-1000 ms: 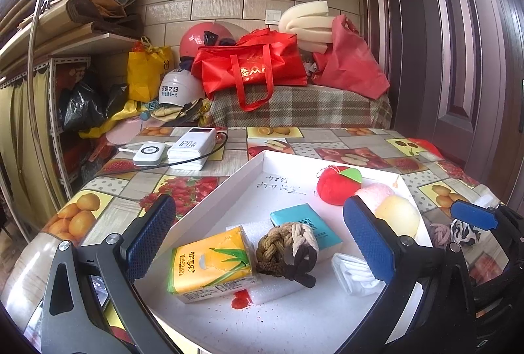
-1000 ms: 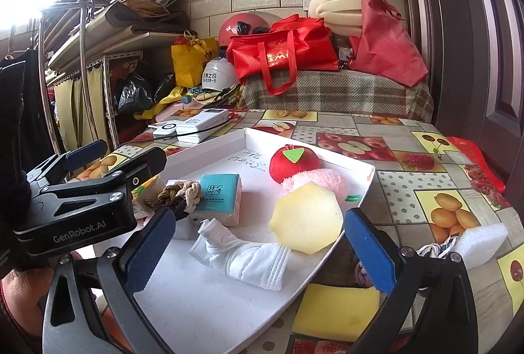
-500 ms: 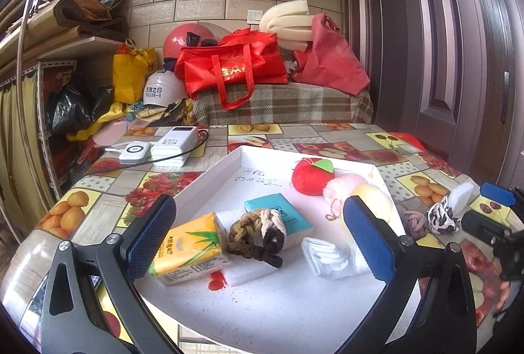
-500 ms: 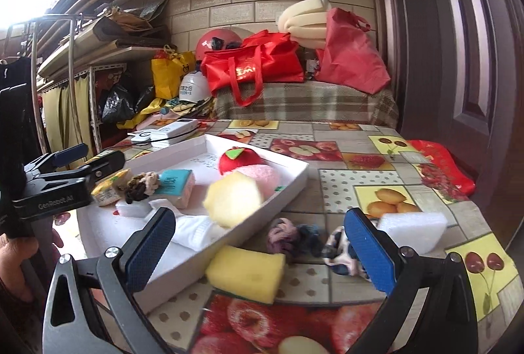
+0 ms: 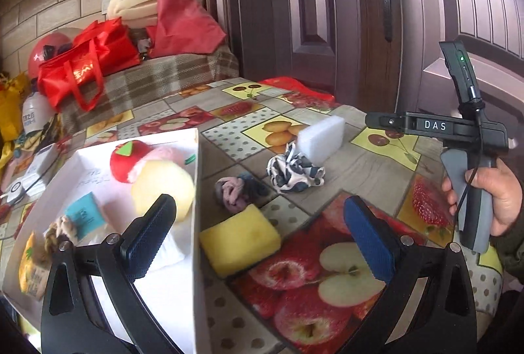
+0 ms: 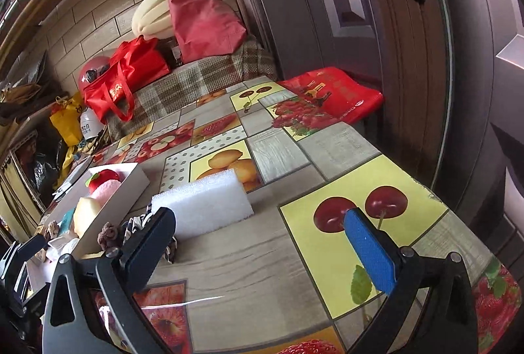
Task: Organize soft objects
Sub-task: 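Withdraw both tools from the box back over the table, then grasp the yellow scouring sponge with left tool while right grasps the white foam strip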
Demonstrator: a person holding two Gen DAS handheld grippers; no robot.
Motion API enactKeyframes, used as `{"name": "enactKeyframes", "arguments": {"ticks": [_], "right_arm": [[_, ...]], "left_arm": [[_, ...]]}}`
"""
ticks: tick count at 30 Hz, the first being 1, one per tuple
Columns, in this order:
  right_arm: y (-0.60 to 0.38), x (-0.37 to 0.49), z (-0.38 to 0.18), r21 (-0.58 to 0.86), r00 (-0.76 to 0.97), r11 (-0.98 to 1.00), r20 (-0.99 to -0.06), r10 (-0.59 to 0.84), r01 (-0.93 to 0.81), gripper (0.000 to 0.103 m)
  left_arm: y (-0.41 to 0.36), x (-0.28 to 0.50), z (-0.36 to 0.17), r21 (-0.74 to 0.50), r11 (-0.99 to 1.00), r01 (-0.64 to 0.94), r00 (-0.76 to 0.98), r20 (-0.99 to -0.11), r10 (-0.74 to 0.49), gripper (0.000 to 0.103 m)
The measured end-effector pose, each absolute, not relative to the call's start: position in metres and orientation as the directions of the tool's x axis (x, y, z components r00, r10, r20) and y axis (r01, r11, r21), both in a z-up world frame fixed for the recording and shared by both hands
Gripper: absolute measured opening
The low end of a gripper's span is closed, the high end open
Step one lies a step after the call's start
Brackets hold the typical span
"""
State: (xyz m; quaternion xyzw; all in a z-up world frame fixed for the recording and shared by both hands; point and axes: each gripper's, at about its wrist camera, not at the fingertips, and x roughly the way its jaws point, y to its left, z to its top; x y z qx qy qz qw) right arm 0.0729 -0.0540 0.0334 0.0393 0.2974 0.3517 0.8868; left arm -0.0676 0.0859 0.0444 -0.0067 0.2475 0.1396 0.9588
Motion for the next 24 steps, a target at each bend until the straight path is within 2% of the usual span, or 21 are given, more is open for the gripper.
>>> {"name": "enactKeyframes", "arguments": {"ticks": [5, 9, 12, 18, 21, 24], "right_arm": [[-0.055, 0.068, 0.036, 0.257, 0.581, 0.741, -0.484, 0.655, -0.621, 0.103], [-0.059, 0.073, 0.035, 0.281, 0.572, 0.736, -0.482, 0.663, -0.616, 0.103], [-0.061, 0.076, 0.034, 0.303, 0.568, 0.737, -0.485, 0.665, -0.605, 0.103], [-0.063, 0.077, 0.033, 0.313, 0.567, 0.737, -0.484, 0.667, -0.599, 0.103], [-0.064, 0.078, 0.033, 0.312, 0.566, 0.737, -0.486, 0.666, -0.599, 0.103], [-0.065, 0.079, 0.032, 0.315, 0.564, 0.739, -0.491, 0.664, -0.595, 0.103]], "left_arm": [[0.094, -0.033, 0.037, -0.019, 0.967, -0.253, 0.804, -0.56, 0.199, 0.103], [0.117, -0.038, 0.034, -0.125, 0.947, -0.295, 0.802, -0.571, 0.174, 0.102], [0.115, -0.039, 0.033, -0.053, 0.954, -0.296, 0.78, -0.589, 0.21, 0.102], [0.113, -0.039, 0.03, -0.027, 0.96, -0.28, 0.771, -0.602, 0.208, 0.103], [0.099, -0.032, 0.023, -0.013, 0.981, -0.195, 0.739, -0.66, 0.139, 0.102], [0.078, -0.031, 0.023, 0.037, 0.99, -0.136, 0.742, -0.658, 0.126, 0.102]]}}
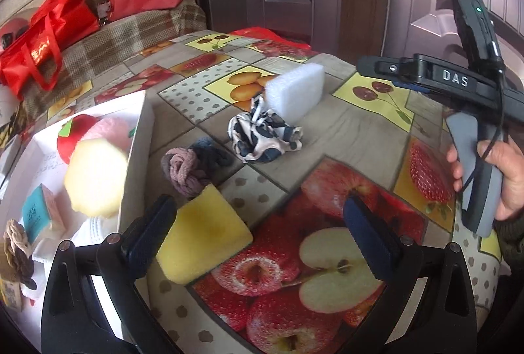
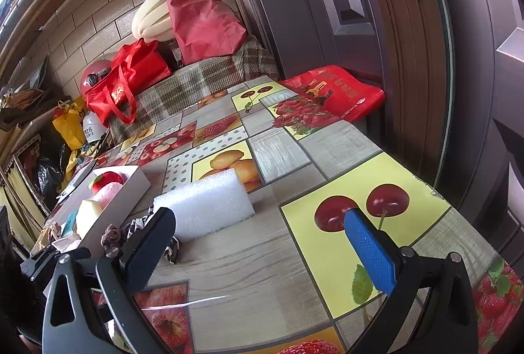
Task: Organize soft objects
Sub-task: 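Grasp the yellow scouring sponge with left tool while right grasps the white foam strip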
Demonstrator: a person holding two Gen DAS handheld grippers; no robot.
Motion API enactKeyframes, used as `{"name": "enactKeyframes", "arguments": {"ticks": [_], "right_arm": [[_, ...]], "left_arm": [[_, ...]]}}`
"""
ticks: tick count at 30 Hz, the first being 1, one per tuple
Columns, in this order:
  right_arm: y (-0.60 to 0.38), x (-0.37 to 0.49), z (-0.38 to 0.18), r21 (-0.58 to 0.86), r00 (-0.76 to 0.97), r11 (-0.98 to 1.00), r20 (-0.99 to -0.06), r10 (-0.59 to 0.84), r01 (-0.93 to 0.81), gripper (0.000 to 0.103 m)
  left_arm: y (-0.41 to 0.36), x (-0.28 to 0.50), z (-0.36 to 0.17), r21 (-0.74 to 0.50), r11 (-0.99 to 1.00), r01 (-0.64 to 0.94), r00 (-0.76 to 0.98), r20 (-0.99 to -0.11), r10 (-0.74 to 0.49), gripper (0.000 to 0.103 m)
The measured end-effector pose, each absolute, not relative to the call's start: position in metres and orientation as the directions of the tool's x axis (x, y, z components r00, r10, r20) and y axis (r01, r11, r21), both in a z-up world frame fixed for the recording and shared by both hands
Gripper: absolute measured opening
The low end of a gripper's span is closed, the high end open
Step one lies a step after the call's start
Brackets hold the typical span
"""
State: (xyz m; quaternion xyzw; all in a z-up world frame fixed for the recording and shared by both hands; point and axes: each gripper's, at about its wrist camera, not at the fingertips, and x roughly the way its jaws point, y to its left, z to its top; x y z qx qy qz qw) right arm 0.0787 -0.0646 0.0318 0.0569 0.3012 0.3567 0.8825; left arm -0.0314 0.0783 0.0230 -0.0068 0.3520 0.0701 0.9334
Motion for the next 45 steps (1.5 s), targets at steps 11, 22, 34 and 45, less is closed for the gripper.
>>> {"name": "enactKeyframes", "arguments": {"ticks": [11, 22, 34, 45], "right_arm": [[-0.066, 0.082, 0.03, 0.33, 0.556, 0.743, -0.505, 0.661, -0.583, 0.103], [-0.068, 0.086, 0.026, 0.356, 0.546, 0.744, -0.514, 0.662, -0.566, 0.103], [0.011, 0.078, 0.04, 0.219, 0.503, 0.66, -0.491, 0.711, -0.719, 0.103], [0.032, 0.098, 0.023, 0.238, 0.437, 0.68, -0.612, 0.66, -0.694, 0.103]], "left_arm": [[0.097, -0.035, 0.028, -0.058, 0.983, -0.177, 0.758, -0.645, 0.098, 0.102], [0.072, -0.041, 0.015, -0.035, 0.992, -0.122, 0.705, -0.706, 0.061, 0.102], [0.076, -0.045, 0.018, -0.02, 0.989, -0.15, 0.722, -0.686, 0.095, 0.102], [0.08, -0.038, 0.012, -0.025, 0.988, -0.151, 0.692, -0.717, 0.088, 0.102]]}}
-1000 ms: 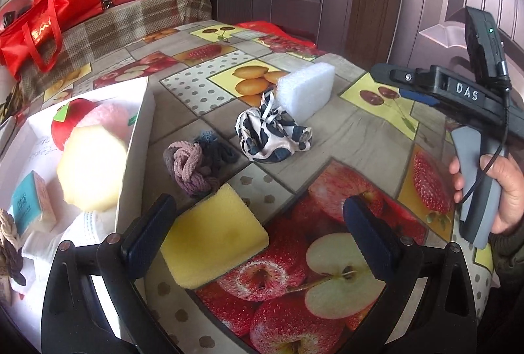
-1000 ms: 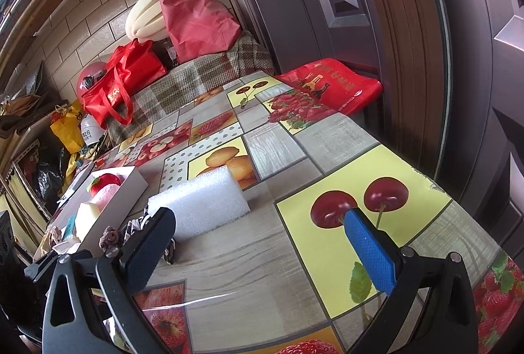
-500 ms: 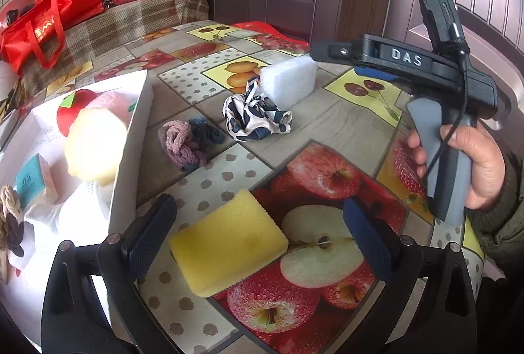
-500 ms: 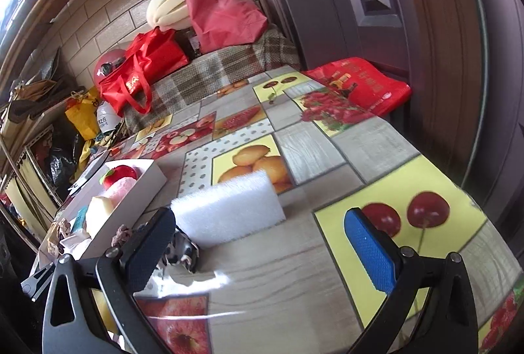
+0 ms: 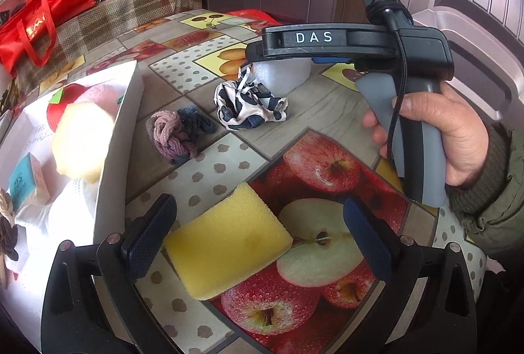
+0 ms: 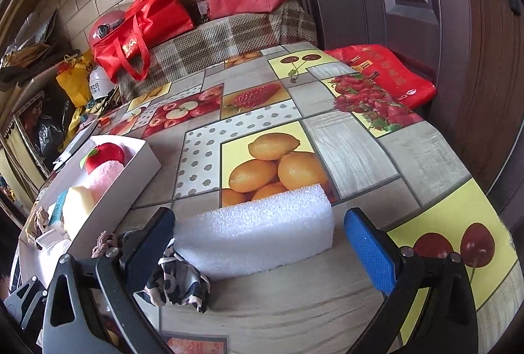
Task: Organize soft objects
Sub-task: 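Grasp the yellow scouring sponge with left tool while right grasps the white foam strip, then carry the yellow sponge into the box with left tool while right carries the foam strip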
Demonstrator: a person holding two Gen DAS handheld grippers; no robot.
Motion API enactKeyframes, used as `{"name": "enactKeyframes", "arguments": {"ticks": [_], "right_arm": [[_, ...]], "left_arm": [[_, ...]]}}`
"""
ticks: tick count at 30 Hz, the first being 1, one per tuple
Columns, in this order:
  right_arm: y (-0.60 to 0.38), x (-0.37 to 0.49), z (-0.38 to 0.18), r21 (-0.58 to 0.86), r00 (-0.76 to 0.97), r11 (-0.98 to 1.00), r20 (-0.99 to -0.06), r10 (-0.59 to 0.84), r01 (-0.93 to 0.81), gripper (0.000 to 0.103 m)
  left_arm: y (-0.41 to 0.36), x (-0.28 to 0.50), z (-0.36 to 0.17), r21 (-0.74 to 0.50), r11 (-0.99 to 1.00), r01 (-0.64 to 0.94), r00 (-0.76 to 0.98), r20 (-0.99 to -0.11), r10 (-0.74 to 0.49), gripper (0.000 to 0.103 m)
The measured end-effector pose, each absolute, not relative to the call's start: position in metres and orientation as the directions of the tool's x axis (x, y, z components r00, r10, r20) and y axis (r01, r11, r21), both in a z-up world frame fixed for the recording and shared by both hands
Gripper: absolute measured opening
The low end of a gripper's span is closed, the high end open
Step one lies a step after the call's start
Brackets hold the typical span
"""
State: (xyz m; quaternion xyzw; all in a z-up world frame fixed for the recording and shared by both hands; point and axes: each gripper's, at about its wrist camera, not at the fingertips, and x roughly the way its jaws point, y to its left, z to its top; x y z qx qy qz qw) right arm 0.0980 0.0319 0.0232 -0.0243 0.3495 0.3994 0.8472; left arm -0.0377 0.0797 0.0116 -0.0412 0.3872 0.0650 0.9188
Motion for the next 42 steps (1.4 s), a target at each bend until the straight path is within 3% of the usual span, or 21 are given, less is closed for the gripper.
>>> {"name": "enactKeyframes", "arguments": {"ticks": [3, 5, 6, 8, 9, 15, 19, 28, 42], "right_arm": [[0.035, 0.095, 0.024, 0.226, 0.434, 0.673, -0.613, 0.661, -0.704, 0.103], [0.039, 0.092, 0.025, 0.203, 0.436, 0.67, -0.62, 0.653, -0.715, 0.103], [0.041, 0.09, 0.025, 0.188, 0.441, 0.671, -0.624, 0.645, -0.717, 0.103], [0.043, 0.088, 0.026, 0.168, 0.457, 0.676, -0.619, 0.639, -0.717, 0.092], [0.041, 0.087, 0.027, 0.167, 0.465, 0.677, -0.61, 0.642, -0.716, 0.09], [0.01, 0.085, 0.039, 0.242, 0.544, 0.704, -0.487, 0.683, -0.668, 0.09], [-0.008, 0.077, 0.046, 0.274, 0.593, 0.704, -0.391, 0.704, -0.655, 0.09], [-0.02, 0.057, 0.054, 0.257, 0.625, 0.696, -0.31, 0.716, -0.67, 0.09], [-0.017, 0.01, 0.054, 0.23, 0.55, 0.613, -0.286, 0.785, -0.756, 0.09]], "left_arm": [[0.077, -0.037, 0.009, -0.011, 0.988, -0.151, 0.683, -0.724, 0.096, 0.102], [0.077, -0.038, 0.009, 0.003, 0.987, -0.16, 0.678, -0.727, 0.112, 0.095], [0.077, -0.038, 0.009, 0.015, 0.987, -0.162, 0.674, -0.728, 0.122, 0.089], [0.077, -0.04, 0.008, 0.042, 0.985, -0.167, 0.67, -0.728, 0.144, 0.074], [0.079, -0.041, 0.009, 0.042, 0.985, -0.168, 0.674, -0.725, 0.146, 0.062], [0.081, -0.05, 0.016, 0.006, 0.989, -0.145, 0.717, -0.689, 0.109, 0.049], [0.073, -0.069, 0.029, 0.021, 0.993, -0.119, 0.797, -0.595, 0.108, 0.049], [0.072, -0.105, 0.051, 0.019, 0.988, -0.154, 0.9, -0.409, 0.148, 0.05], [0.094, -0.131, 0.055, 0.019, 0.95, -0.31, 0.887, -0.354, 0.296, 0.05]]}}
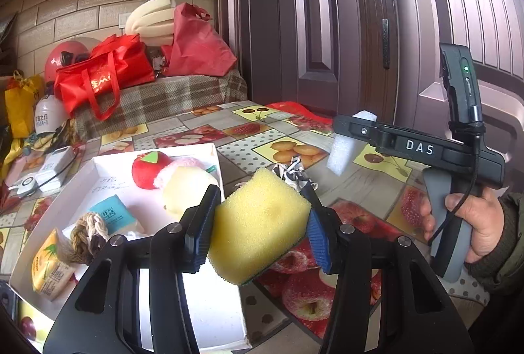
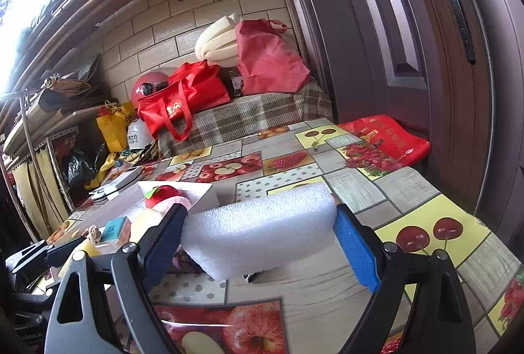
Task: Organize soft objects
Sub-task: 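Carry the yellow sponge into the box with left tool while right carries the foam strip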
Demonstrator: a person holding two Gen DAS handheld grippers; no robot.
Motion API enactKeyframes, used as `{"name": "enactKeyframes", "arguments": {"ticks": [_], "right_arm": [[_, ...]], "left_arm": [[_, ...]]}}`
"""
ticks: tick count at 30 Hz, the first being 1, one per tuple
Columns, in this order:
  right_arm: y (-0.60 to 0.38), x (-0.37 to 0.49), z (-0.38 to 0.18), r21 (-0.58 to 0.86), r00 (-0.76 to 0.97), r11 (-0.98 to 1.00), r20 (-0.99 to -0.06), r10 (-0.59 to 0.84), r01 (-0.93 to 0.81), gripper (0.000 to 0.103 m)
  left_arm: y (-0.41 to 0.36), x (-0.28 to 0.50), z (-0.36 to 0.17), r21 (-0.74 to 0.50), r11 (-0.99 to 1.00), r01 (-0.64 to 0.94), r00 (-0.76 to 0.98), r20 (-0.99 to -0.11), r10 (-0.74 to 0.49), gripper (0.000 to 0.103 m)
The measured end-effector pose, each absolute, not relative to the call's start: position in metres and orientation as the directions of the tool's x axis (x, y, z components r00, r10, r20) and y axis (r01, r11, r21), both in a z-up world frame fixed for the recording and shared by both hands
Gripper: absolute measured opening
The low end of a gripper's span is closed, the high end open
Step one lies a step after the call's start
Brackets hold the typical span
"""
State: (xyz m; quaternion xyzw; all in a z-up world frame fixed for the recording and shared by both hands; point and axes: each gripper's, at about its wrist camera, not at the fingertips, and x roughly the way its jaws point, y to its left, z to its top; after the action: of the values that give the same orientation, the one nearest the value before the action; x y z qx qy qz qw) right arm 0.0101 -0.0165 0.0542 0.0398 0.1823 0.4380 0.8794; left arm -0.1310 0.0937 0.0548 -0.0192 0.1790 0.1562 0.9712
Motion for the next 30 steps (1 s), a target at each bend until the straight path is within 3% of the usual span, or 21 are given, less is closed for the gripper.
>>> {"name": "enactKeyframes", "arguments": {"ticks": [17, 30], "right_arm": [[0.027, -0.038, 0.052, 0.154, 0.427, 0.488, -0.309, 0.85, -0.86, 0.09], [0.074, -0.086, 0.051, 0.072, 0.296, 0.336, -0.326, 0.898, -0.939, 0.09]], "left_arm": [[0.189, -0.193, 0.051, -0.047, 0.834, -0.55, 0.785, -0.371, 0.496, 0.05], [0.213, -0.202, 0.047, -0.098, 0.802, -0.589, 0.762, -0.398, 0.511, 0.05]]}}
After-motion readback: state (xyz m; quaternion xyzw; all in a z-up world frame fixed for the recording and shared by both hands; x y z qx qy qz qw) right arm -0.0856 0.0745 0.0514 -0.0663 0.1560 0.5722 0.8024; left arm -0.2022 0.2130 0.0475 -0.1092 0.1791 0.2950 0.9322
